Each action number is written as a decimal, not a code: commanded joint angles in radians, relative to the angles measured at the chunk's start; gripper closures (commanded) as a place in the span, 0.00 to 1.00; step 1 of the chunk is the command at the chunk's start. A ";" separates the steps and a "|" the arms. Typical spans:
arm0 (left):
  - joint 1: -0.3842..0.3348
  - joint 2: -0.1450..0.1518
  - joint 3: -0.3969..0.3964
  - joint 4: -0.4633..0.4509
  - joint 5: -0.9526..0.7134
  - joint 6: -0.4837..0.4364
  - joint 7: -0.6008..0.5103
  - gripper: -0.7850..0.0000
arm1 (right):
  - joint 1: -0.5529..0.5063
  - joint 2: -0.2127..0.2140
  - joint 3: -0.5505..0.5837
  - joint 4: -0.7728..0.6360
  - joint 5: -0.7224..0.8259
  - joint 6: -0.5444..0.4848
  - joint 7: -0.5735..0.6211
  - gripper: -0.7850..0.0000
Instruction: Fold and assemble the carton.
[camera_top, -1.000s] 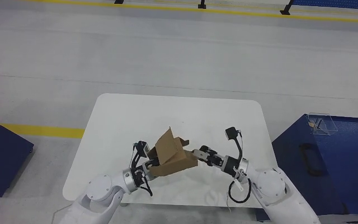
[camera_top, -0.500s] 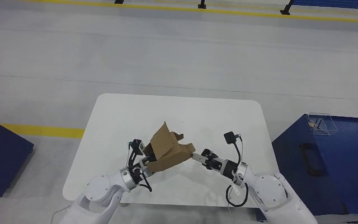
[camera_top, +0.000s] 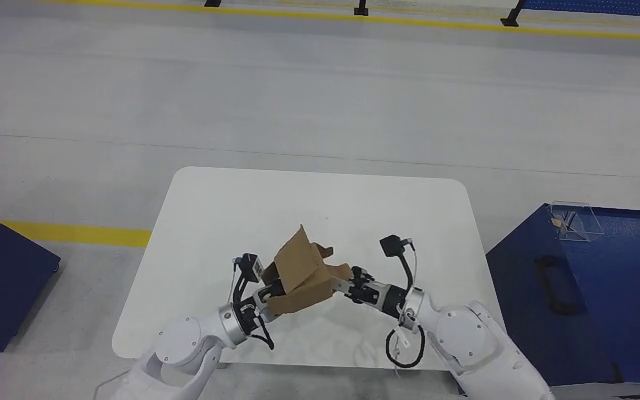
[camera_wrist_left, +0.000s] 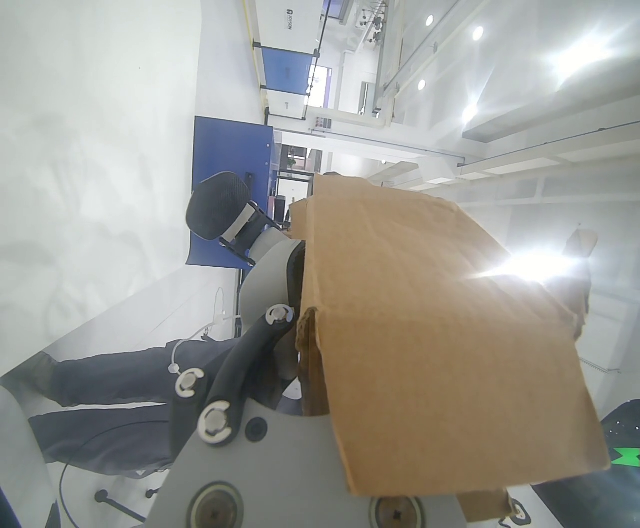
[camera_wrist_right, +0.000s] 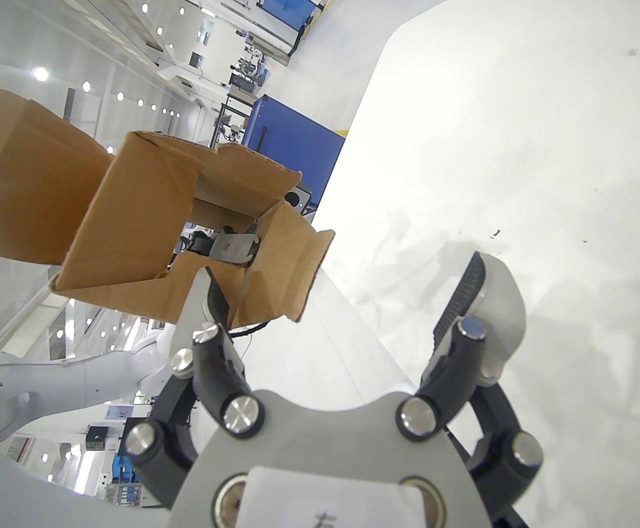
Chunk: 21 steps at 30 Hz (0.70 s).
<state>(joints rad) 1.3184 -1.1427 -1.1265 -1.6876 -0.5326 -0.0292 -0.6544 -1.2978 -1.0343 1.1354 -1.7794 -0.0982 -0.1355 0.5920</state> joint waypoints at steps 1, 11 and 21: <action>-0.001 -0.001 0.003 0.000 0.001 0.001 0.004 1.00 | 0.007 -0.003 -0.008 0.004 -0.003 0.004 0.000 0.00; -0.002 -0.006 0.005 0.009 -0.004 0.001 0.015 1.00 | 0.013 -0.010 -0.027 0.003 -0.047 -0.002 -0.022 0.00; 0.008 -0.010 0.004 0.010 -0.002 -0.004 0.023 1.00 | -0.025 -0.002 0.057 -0.036 -0.174 0.039 -0.127 0.00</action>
<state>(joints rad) 1.3239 -1.1521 -1.1227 -1.6762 -0.5352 -0.0326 -0.6313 -1.3192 -1.0365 1.1870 -1.8089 -0.2494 -0.1049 0.4804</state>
